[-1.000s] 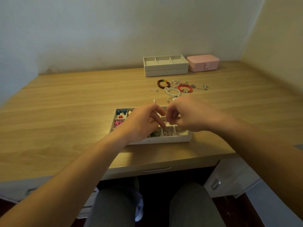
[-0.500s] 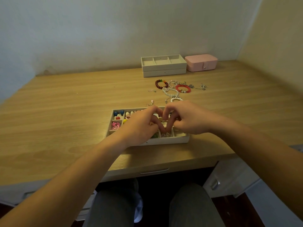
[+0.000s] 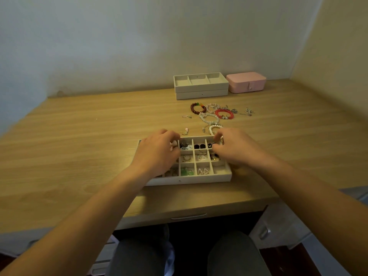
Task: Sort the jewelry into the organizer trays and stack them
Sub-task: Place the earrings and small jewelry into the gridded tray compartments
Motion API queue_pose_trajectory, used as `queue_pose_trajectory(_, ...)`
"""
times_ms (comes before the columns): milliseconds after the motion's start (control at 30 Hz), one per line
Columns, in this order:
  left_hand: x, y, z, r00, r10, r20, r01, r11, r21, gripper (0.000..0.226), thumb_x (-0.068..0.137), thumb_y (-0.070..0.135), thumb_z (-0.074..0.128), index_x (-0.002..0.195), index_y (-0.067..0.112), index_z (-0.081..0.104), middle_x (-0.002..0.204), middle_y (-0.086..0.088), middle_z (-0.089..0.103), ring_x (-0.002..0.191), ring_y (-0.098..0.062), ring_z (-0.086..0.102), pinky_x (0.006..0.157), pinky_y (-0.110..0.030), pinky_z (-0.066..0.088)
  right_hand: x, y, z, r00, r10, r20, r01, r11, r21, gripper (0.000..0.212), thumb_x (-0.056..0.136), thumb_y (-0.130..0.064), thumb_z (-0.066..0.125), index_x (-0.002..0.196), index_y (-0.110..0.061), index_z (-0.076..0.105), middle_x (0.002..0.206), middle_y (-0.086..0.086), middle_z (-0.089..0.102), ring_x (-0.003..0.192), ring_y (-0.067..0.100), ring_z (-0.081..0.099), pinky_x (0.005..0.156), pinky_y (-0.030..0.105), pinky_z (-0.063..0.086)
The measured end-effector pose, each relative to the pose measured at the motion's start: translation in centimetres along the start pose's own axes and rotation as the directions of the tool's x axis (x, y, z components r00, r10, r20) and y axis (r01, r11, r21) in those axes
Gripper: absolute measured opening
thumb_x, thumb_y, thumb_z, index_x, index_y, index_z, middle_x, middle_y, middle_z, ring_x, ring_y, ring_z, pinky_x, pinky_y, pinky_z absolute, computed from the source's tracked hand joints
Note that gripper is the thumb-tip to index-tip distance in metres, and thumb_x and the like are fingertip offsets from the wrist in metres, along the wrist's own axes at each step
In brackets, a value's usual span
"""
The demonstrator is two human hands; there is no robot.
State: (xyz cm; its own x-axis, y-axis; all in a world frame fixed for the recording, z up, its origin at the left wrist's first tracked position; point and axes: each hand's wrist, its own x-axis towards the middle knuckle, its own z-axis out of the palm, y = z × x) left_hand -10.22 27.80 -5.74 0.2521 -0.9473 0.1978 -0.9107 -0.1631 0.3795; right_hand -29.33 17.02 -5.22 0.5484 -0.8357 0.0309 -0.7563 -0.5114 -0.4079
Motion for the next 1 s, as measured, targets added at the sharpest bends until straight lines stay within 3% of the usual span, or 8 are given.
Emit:
queue_pose_trajectory(100,0.1,-0.6,-0.6,1.000,-0.019,-0.007,0.019,0.999,0.041,0.034,0.097,0.037,0.055,0.129,0.028,0.059,0.123,0.008,0.062,0.111,-0.016,0.057,0.098,-0.044,0.048,0.8,-0.3,0.2,1.000,0.006,-0.007,-0.006,0.999,0.033,0.016,0.096,-0.027,0.062,0.109,-0.019,0.066,0.105,-0.003,0.064,0.094,0.013,0.060,0.076,0.029,0.052)
queue_pose_trajectory(233,0.6,-1.5,-1.6,0.995,-0.096,0.016,0.095,0.994,0.063,0.025,0.095,0.036,0.057,0.117,0.028,0.064,0.109,0.010,0.065,0.102,-0.015,0.059,0.094,-0.044,0.050,1.8,-1.4,0.1,1.000,-0.003,0.026,0.002,0.999,0.033,0.008,0.097,-0.030,0.058,0.095,-0.024,0.062,0.092,-0.005,0.065,0.083,0.013,0.062,0.075,0.037,0.058)
queue_pose_trajectory(400,2.8,-1.7,-2.4,0.988,-0.145,-0.056,0.145,0.989,-0.007,0.021,0.096,0.034,0.057,0.114,0.026,0.065,0.102,0.012,0.066,0.094,-0.011,0.061,0.086,-0.037,0.054,5.1,-2.8,-0.1,0.991,-0.043,-0.127,0.035,0.997,-0.062,0.009,0.099,-0.031,0.056,0.096,-0.028,0.064,0.092,-0.010,0.067,0.083,0.012,0.061,0.073,0.036,0.057)
queue_pose_trajectory(467,3.8,-1.6,-2.3,0.986,-0.162,-0.042,0.159,0.985,-0.063,0.022,0.096,0.034,0.058,0.115,0.027,0.065,0.103,0.012,0.066,0.094,-0.011,0.062,0.086,-0.038,0.055,7.0,-3.3,0.2,0.993,-0.098,-0.068,0.101,0.994,0.040,0.014,0.100,-0.023,0.058,0.106,-0.027,0.070,0.102,-0.009,0.068,0.090,0.010,0.063,0.078,0.030,0.057)
queue_pose_trajectory(567,5.0,-1.1,-2.0,0.983,-0.178,-0.034,0.172,0.975,-0.141,0.022,0.095,0.033,0.059,0.115,0.027,0.066,0.105,0.011,0.065,0.096,-0.012,0.061,0.087,-0.037,0.055,9.1,-3.8,0.6,0.981,-0.187,0.048,0.181,0.978,0.101,0.024,0.099,-0.011,0.062,0.108,-0.028,0.075,0.106,-0.009,0.064,0.091,0.003,0.059,0.068,0.013,0.043)
queue_pose_trajectory(733,6.3,-0.8,-1.3,0.983,-0.178,-0.042,0.160,0.948,-0.276,0.021,0.094,0.029,0.060,0.113,0.025,0.069,0.105,0.011,0.065,0.095,-0.008,0.059,0.072,-0.023,0.044,10.9,-3.7,0.9,0.955,-0.192,0.226,0.189,0.981,0.035,0.017,0.092,-0.024,0.075,0.108,-0.029,0.075,0.100,-0.010,0.065,0.092,0.006,0.061,0.073,0.022,0.046)
queue_pose_trajectory(867,7.2,-0.4,-1.0,0.982,-0.184,-0.036,0.155,0.906,-0.393,0.020,0.095,0.028,0.061,0.113,0.025,0.069,0.106,0.010,0.066,0.090,0.001,0.056,0.066,-0.016,0.039,11.8,-3.3,1.5,0.949,-0.195,0.248,0.192,0.981,0.037,0.010,0.087,-0.025,0.080,0.096,-0.027,0.076,0.095,-0.009,0.070,0.092,0.010,0.066,0.081,0.030,0.056)
queue_pose_trajectory(1000,7.5,0.0,-0.7,0.983,-0.174,-0.052,0.130,0.874,-0.469,0.019,0.095,0.028,0.060,0.111,0.025,0.070,0.103,0.013,0.065,0.090,0.005,0.054,0.067,-0.014,0.037,12.0,-3.0,1.6,0.942,-0.212,0.260,0.219,0.976,0.002,0.005,0.090,-0.027,0.077,0.090,-0.027,0.071,0.094,-0.009,0.068,0.091,0.009,0.064,0.082,0.029,0.054)
